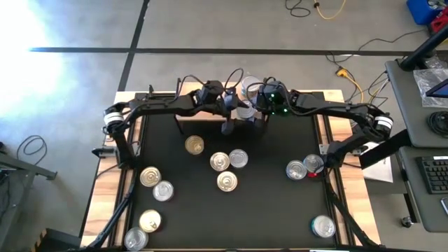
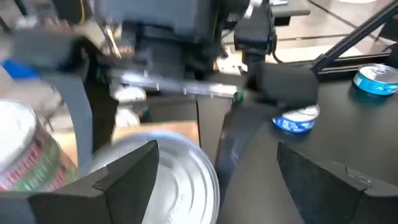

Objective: Stack canned seafood by type on shelf
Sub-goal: Put the light blue tuna can on the shelf

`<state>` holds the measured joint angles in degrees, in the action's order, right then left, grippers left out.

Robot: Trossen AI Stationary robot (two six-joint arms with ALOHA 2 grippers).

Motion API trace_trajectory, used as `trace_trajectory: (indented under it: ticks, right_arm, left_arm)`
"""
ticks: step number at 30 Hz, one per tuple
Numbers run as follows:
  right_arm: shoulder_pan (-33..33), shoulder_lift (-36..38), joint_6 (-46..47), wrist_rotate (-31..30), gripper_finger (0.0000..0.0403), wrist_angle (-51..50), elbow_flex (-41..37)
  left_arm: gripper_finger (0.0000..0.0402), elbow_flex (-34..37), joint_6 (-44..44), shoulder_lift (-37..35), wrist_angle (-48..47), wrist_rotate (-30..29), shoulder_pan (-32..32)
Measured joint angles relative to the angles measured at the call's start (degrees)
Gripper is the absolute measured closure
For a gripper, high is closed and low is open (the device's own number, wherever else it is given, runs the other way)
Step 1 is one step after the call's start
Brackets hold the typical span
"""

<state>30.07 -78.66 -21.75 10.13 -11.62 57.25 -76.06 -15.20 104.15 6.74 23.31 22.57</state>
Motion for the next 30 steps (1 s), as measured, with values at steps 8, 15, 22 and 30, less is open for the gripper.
trace_trajectory:
  ticks: [8,15,22,30]
  right_arm:
    - [1.0,0.0,-0.3,-0.3,0.0023,0.0,0.2]
    - [1.0,-0.1,0.1,0.4,0.0023,0.1,0.2]
    - [1.0,-0.1,0.6,0.2,0.0023,0.0,0.2]
    - [1.0,-0.1,3.0,0.2,0.0007,-1.5,0.3]
  left_arm:
    - [0.0219,0.8,-0.3,0.5,3.7,-7.4,0.3]
    - [0.0386,0.8,2.5,2.4,9.6,-8.9,1.6]
    - [0.0398,0.8,3.7,5.7,10.6,-9.2,1.8]
    - [0.0401,0.5,3.9,6.7,9.2,-8.9,2.4]
